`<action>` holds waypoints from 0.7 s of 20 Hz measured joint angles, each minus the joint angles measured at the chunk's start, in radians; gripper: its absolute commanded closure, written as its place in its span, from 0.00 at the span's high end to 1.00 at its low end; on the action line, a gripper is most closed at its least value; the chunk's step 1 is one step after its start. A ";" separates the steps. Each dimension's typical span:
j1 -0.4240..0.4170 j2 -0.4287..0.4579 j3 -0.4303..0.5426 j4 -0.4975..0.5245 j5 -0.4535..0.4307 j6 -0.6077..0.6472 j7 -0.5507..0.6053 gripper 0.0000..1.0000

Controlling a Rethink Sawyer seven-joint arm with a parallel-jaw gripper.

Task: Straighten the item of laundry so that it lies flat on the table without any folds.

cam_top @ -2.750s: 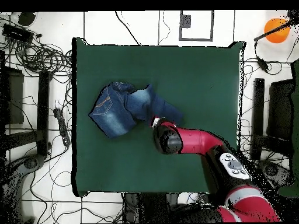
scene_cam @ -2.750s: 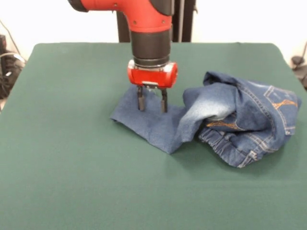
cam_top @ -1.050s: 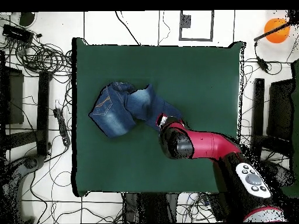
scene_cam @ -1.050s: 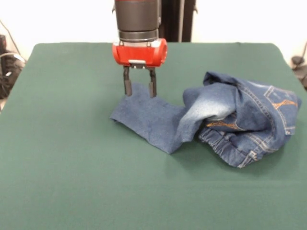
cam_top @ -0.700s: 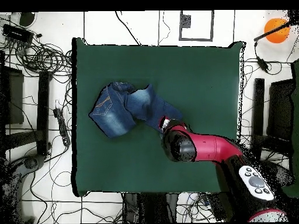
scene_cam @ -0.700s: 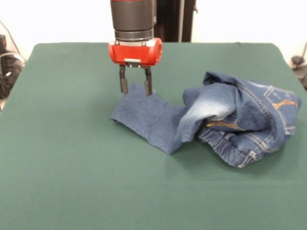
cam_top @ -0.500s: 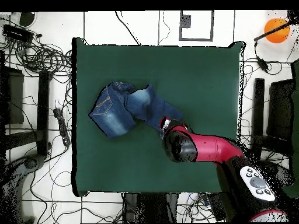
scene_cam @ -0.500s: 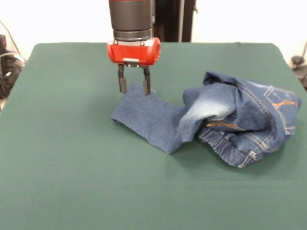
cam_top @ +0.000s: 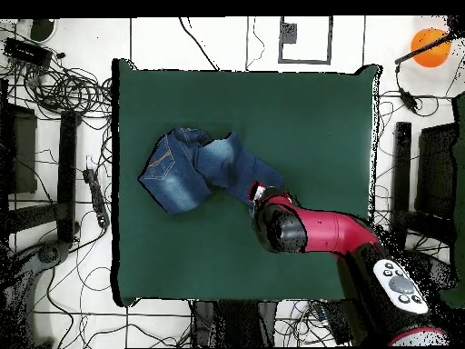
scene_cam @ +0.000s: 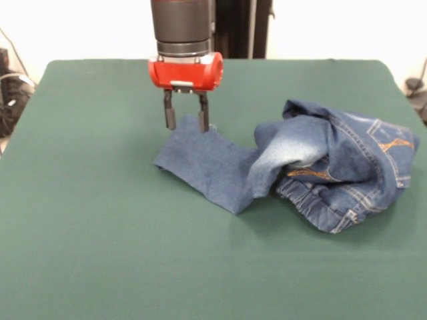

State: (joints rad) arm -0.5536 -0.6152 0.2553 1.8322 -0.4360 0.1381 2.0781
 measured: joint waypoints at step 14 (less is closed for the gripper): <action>-0.074 0.000 0.013 0.008 -0.032 0.000 0.000 1.00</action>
State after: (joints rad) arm -0.6272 -0.6148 0.2679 1.8406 -0.4677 0.1381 2.0781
